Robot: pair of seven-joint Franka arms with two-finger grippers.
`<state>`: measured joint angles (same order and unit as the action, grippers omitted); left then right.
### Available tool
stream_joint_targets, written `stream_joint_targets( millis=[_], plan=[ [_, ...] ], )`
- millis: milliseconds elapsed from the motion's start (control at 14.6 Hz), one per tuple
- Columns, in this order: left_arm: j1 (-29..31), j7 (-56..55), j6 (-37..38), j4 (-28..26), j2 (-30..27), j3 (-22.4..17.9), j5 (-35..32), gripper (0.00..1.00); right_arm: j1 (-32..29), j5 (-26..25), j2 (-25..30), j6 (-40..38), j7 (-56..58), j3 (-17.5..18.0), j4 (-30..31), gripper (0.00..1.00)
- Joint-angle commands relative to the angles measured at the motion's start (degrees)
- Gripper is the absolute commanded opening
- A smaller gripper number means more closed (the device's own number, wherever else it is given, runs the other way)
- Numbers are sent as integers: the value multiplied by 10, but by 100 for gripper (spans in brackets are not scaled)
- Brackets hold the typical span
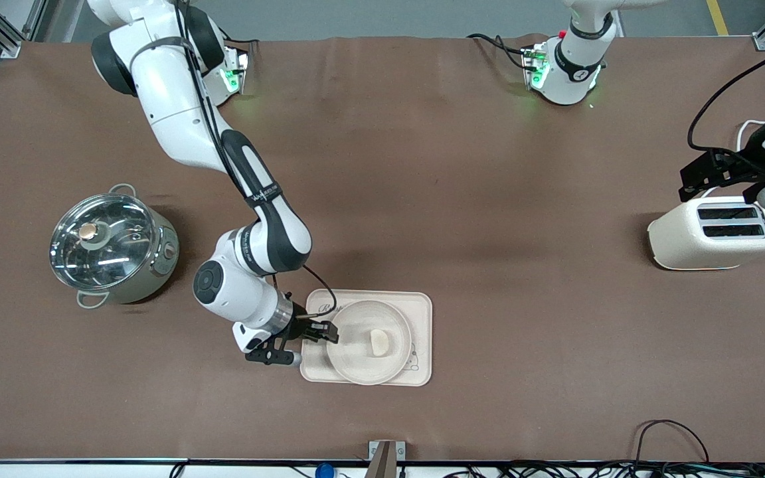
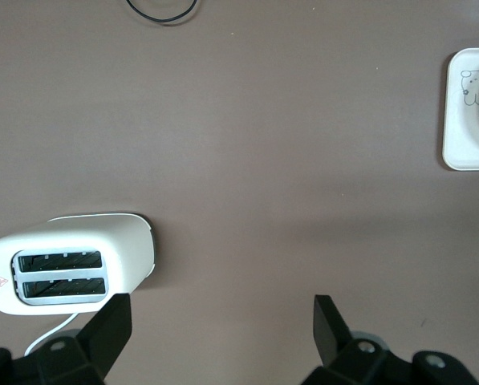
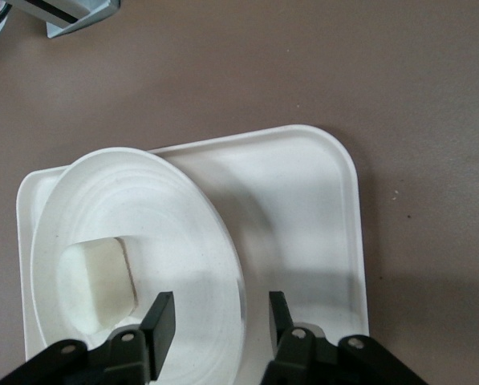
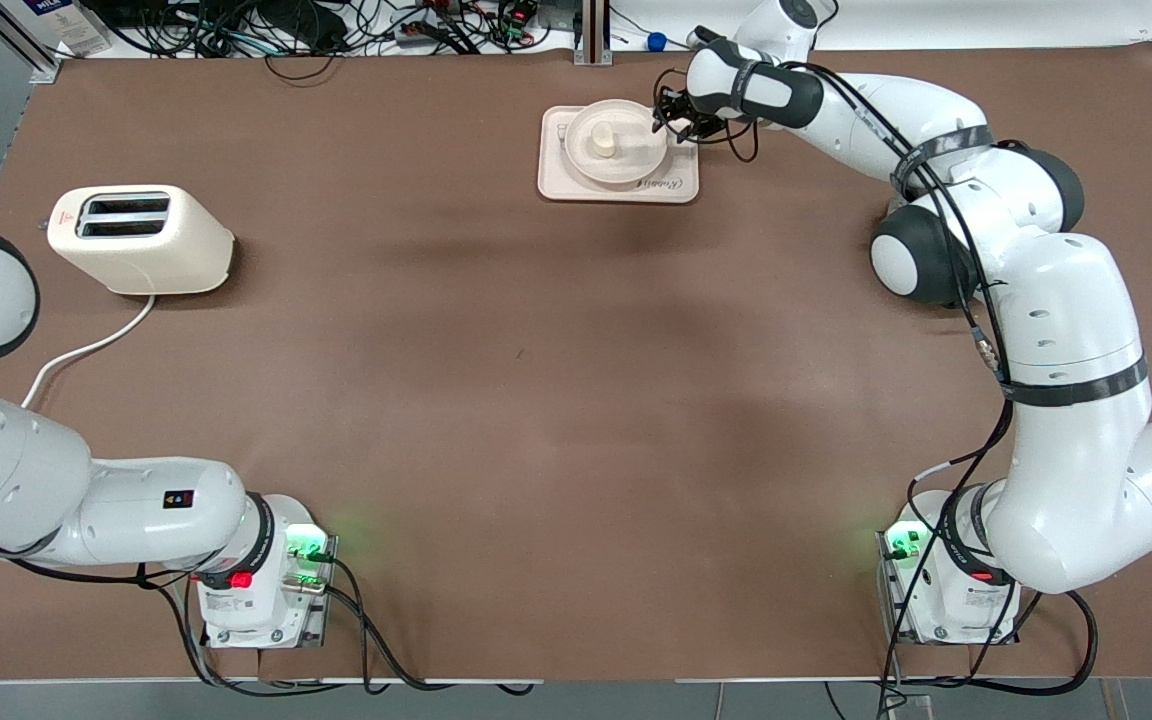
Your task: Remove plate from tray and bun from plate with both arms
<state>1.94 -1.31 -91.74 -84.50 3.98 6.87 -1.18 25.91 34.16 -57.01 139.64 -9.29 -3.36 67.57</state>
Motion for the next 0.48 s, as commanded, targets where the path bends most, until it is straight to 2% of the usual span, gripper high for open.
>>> stream_joint_targets(
  millis=[0,205,411],
  plan=[
    [2,-1,9,7,-1,1,6,100,-12,12,-13,-2,-2,13,-21,53],
    [1,-2,9,7,-1,1,7,100,-9,11,-22,-2,-1,13,-21,51],
    [1,-2,10,7,-1,1,7,100,-10,12,-24,-2,0,13,-21,44]
  ],
)
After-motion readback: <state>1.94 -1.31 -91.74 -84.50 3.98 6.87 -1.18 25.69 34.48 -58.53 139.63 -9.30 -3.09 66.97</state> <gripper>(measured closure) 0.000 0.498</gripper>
